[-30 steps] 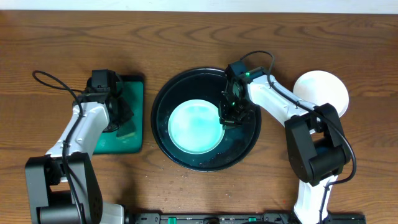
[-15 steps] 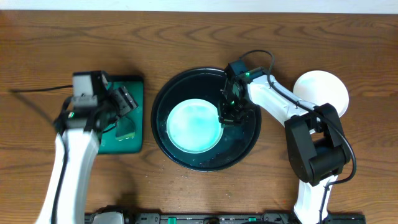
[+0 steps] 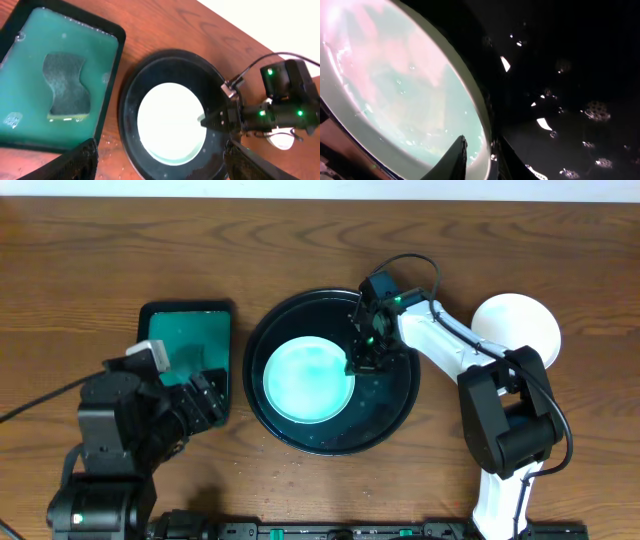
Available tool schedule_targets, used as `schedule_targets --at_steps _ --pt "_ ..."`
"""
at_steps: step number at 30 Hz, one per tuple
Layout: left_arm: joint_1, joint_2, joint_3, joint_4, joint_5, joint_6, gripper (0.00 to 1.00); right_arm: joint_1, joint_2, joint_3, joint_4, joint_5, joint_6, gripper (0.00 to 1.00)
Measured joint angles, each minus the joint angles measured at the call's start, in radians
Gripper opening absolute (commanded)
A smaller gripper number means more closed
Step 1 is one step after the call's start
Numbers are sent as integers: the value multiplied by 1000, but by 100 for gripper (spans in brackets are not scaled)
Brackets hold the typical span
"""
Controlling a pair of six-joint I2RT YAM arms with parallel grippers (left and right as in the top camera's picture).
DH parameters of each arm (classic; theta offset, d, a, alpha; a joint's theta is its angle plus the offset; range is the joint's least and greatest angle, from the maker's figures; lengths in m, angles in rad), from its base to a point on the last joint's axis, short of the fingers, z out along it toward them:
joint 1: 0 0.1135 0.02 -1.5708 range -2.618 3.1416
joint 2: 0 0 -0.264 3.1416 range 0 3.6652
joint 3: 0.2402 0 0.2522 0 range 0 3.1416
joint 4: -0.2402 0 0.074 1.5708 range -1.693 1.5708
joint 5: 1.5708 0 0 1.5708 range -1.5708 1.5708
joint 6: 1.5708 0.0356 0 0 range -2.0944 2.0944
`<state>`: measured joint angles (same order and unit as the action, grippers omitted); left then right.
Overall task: Clean dirty plates on tray and stack at the side
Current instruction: 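Return the sponge to the water tray and withdraw the left gripper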
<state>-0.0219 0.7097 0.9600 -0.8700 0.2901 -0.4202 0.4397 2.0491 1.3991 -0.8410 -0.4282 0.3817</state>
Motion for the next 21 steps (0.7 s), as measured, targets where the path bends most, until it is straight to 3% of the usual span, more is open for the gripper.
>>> schedule_targets --at_steps 10,16,21 --pt "0 2 0 -29 0 3 81 35 0 0 53 47 31 18" --pt "0 2 0 -44 0 3 81 50 5 0 55 108 61 5" --pt "0 2 0 -54 0 3 81 49 28 2 64 107 72 1"
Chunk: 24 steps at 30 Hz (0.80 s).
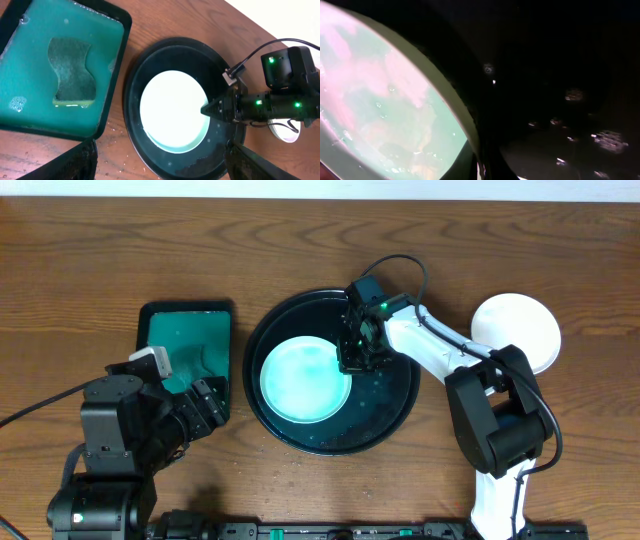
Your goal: Clean dirty plates on tray and stack at the side
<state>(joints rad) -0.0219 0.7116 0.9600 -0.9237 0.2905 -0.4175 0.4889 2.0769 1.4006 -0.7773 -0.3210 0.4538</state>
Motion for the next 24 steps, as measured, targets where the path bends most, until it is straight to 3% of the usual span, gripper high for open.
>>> schedule_targets --at_steps 16,24 --pt "0 0 0 -39 0 0 81 -6 -5 4 -43 -43 7 1" --pt "0 0 0 -39 0 0 81 -96 -140 1 -129 -111 47 1"
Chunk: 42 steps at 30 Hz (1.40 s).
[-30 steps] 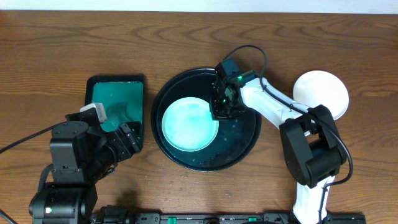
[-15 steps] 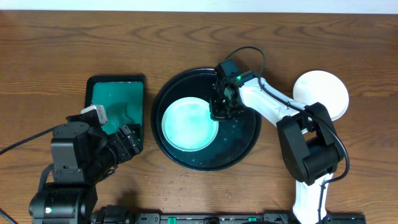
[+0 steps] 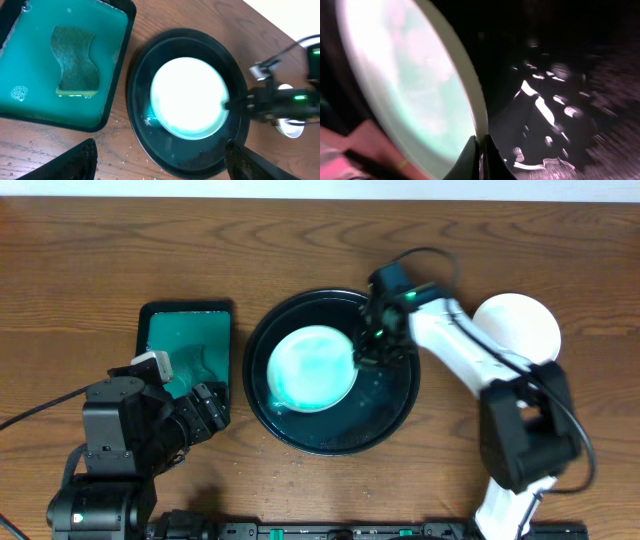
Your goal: Clean dirty plates on tray and stack at the side
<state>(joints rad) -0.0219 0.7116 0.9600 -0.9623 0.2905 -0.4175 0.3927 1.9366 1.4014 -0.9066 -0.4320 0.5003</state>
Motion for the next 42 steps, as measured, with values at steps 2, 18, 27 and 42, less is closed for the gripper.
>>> schedule_targets --at_steps 2,18,27,42 --pt "0 0 0 0 0 0 81 -37 -38 0 -19 -13 3 1" --pt "0 0 0 0 0 0 81 -116 -68 0 -49 29 -26 55" --pt "0 0 0 0 0 0 81 -87 -4 0 88 102 -143 57" --pt "0 0 0 -7 0 0 82 -34 127 0 229 132 -168 54"
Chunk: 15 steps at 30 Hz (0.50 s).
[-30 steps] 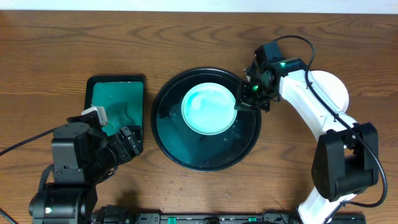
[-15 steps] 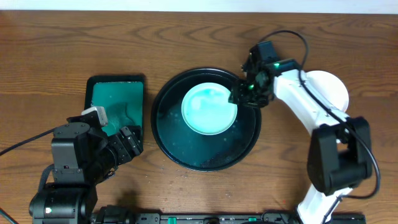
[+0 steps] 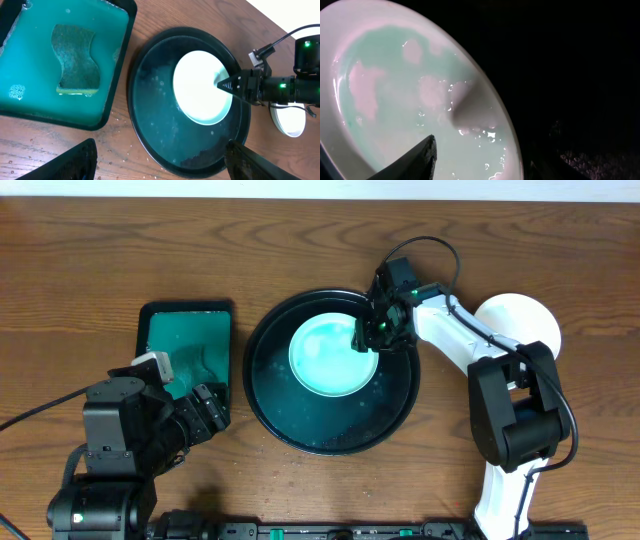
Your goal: Clean dirty plates on tray and stack at the side
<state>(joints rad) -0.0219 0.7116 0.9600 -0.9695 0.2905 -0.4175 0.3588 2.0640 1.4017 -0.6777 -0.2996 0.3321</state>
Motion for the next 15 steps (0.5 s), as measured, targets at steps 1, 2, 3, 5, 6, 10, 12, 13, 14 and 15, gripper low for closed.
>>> schedule_targets --at_steps 1,2,3,5,6,10,12,13,14,15 --pt "0 0 0 0 0 0 82 1 3 0 1 4 5 51" --pt "0 0 0 -1 0 0 82 1 7 3 1 5 8 45" --pt "0 0 0 -4 0 0 82 1 10 6 0 8 13 37" --pt "0 0 0 -11 0 0 82 -1 20 12 -2 21 21 14" --pt "0 0 0 -14 0 0 82 -2 26 16 -1 28 24 3" --pt "0 0 0 -16 0 0 82 -10 47 36 2 23 27 1" --pt "0 0 0 -15 0 0 82 -9 49 37 -2 11 27 1" --pt "0 0 0 -16 0 0 82 -9 49 37 -3 8 27 1" --pt "0 0 0 -15 0 0 82 -9 50 37 -4 4 26 1" --pt "0 0 0 -15 0 0 82 -9 50 37 -6 -3 23 1"
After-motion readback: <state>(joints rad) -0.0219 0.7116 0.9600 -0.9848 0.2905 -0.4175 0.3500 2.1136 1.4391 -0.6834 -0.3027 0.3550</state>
